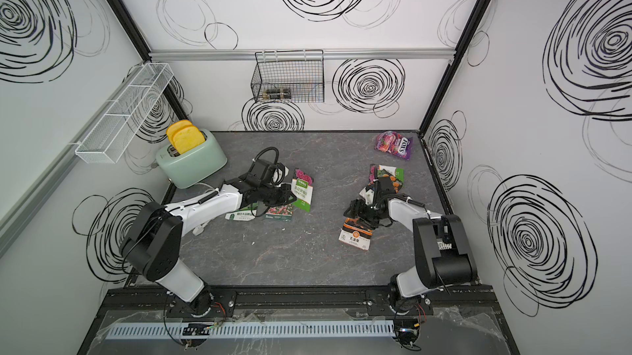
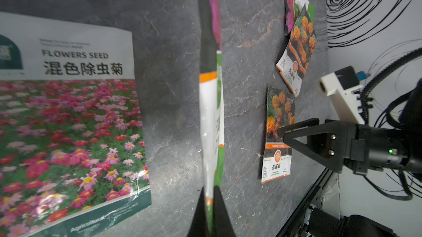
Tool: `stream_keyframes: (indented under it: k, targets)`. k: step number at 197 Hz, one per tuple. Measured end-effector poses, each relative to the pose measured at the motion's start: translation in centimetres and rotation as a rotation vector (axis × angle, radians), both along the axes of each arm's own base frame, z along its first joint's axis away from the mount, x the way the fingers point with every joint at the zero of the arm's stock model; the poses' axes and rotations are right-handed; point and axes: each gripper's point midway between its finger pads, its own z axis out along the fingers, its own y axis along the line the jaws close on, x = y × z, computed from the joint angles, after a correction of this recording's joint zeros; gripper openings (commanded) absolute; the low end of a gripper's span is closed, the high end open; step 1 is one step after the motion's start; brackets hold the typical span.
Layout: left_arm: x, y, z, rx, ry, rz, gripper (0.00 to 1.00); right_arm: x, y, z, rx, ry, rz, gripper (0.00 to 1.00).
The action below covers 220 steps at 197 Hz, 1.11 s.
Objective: Arrange the seed packets in a row
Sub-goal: Move the seed packet to the center of the board, then place the seed packet at the center of the board.
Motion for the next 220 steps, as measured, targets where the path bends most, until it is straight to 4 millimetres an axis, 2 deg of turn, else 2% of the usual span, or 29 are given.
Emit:
stream_keyframes:
  k: [24, 72, 99, 103, 123, 196, 204, 220]
  targets:
    - [-1.2, -0.9, -1.8, 0.023, 0.038, -0.004, 0.00, 0.4, 0.1, 1.0, 0.003, -0.018, 0.003, 0.70]
    - [-2.1, -0.8, -5.4, 0.049, 0.120, 0.047, 0.03, 2.6, 0.4, 4.5, 0.011, -0.118, 0.019, 0.70]
    - [-2.3, -1.6, -6.8, 0.044, 0.145, 0.055, 0.02, 2.6, 0.4, 4.8, 0.011, -0.126, 0.024, 0.70]
    - [-2.3, -1.7, -7.0, 0.045, 0.150, 0.056, 0.07, 2.6, 0.4, 4.8, 0.010, -0.126, 0.025, 0.70]
    - [-2.7, -2.3, -8.0, 0.047, 0.172, 0.056, 0.09, 2.4, 0.4, 4.8, 0.009, -0.122, 0.028, 0.70]
    - [-1.6, -3.4, -7.9, 0.018, 0.181, 0.093, 0.20, 2.2, 0.3, 5.1, 0.006, -0.133, 0.037, 0.72]
    - [-1.4, -3.5, -7.8, 0.017, 0.177, 0.096, 0.24, 2.2, 0.3, 5.1, 0.006, -0.135, 0.037, 0.72]
    - [-1.2, -3.6, -7.6, 0.017, 0.173, 0.099, 0.41, 2.2, 0.3, 5.2, 0.006, -0.136, 0.038, 0.73]
